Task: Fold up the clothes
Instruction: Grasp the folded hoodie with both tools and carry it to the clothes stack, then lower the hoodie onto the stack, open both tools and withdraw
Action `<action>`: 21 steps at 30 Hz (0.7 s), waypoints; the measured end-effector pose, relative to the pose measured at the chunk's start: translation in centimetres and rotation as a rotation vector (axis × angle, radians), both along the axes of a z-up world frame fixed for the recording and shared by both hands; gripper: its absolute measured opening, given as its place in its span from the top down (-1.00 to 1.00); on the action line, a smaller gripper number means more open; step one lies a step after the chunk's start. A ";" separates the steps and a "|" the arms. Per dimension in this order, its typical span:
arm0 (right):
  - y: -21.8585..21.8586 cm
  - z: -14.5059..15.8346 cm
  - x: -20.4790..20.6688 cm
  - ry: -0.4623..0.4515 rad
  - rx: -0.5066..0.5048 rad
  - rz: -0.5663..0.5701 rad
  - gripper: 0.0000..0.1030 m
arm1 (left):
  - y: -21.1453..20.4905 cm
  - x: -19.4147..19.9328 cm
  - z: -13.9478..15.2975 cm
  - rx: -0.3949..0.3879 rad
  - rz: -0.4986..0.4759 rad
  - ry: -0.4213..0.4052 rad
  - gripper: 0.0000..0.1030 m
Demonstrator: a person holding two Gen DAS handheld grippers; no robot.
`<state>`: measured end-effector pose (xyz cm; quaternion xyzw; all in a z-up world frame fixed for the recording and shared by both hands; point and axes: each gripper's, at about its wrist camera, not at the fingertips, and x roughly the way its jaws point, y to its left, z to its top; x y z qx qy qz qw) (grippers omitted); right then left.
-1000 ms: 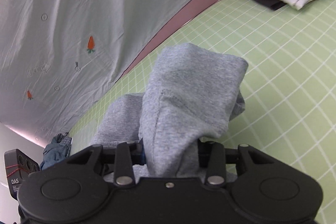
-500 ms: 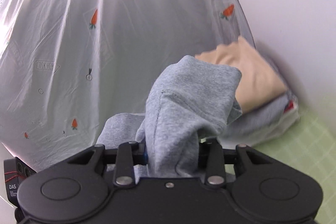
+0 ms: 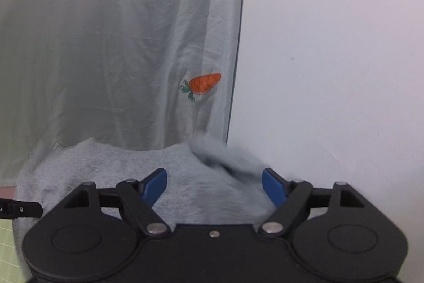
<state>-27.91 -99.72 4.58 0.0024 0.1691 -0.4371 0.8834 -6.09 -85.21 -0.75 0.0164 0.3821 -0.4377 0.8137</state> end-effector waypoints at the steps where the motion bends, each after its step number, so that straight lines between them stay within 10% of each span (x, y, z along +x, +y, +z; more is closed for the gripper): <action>1: 0.7 -0.7 0.1 -0.005 -0.058 0.003 -0.84 | -0.1 0.1 -0.5 0.011 0.006 -0.016 -0.57; 7: -1.6 -6.2 -0.1 -0.121 0.181 0.031 -0.97 | 0.7 0.8 -1.7 0.010 -0.010 -0.023 -0.82; 21: 10.4 -2.4 -6.0 -0.059 0.242 0.013 -0.99 | 11.6 -9.0 3.8 -0.033 -0.001 -0.223 -1.00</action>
